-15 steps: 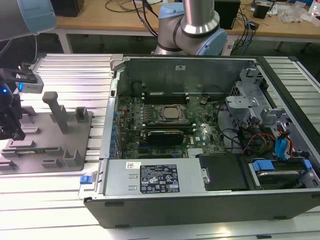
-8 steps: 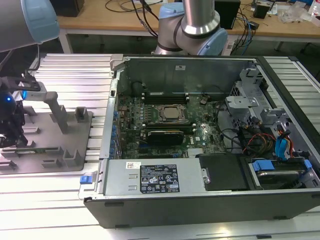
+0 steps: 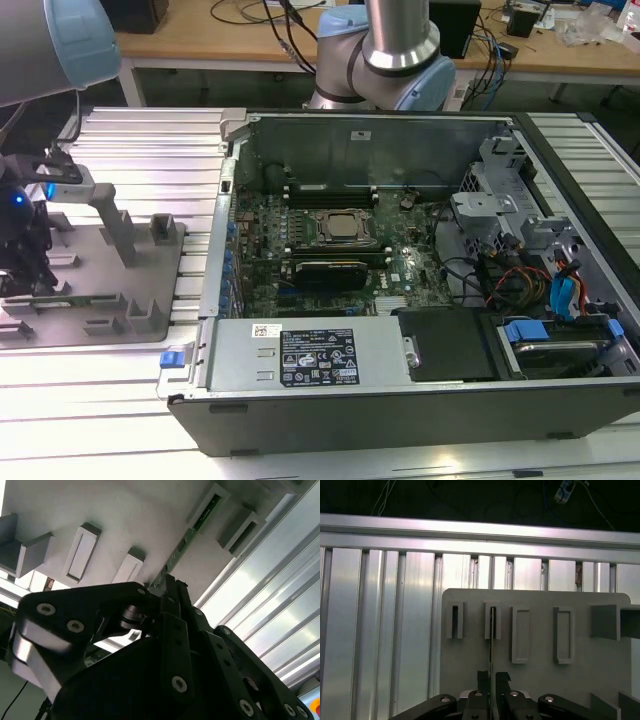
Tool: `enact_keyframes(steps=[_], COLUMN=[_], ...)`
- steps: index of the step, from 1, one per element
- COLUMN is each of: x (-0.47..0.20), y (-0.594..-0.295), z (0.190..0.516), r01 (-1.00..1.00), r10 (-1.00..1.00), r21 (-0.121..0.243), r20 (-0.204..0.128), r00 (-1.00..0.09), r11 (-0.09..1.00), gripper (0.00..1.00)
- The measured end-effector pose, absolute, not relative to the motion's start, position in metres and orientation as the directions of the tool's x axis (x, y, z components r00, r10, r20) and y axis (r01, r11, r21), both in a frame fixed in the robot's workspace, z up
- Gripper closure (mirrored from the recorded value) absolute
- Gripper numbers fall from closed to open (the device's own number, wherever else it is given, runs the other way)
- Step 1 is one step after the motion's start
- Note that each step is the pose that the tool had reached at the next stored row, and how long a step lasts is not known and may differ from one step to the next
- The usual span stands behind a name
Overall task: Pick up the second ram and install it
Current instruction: 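Pick up the second ram and move it above second insertion slot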
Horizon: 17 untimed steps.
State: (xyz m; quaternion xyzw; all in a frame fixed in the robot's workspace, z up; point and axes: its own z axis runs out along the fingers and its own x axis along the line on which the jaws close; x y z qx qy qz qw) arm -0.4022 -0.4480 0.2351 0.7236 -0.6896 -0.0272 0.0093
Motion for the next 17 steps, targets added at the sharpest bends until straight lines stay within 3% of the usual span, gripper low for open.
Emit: enact_keyframes(steps=[1,2,17], x=[-0.402,-0.402,-0.408], y=[-0.448,-0.448,-0.446], z=[0.235,0.234,0.208], r01=[-0.998,-0.998,-0.998], r10=[-0.999,-0.999,-0.998], r21=[0.051,0.051,0.051], r20=[-0.026,-0.027,-0.027], r00=[0.047,0.047,0.048], r11=[-0.049,-0.049,-0.049], gripper=[0.79,0.72,0.72])
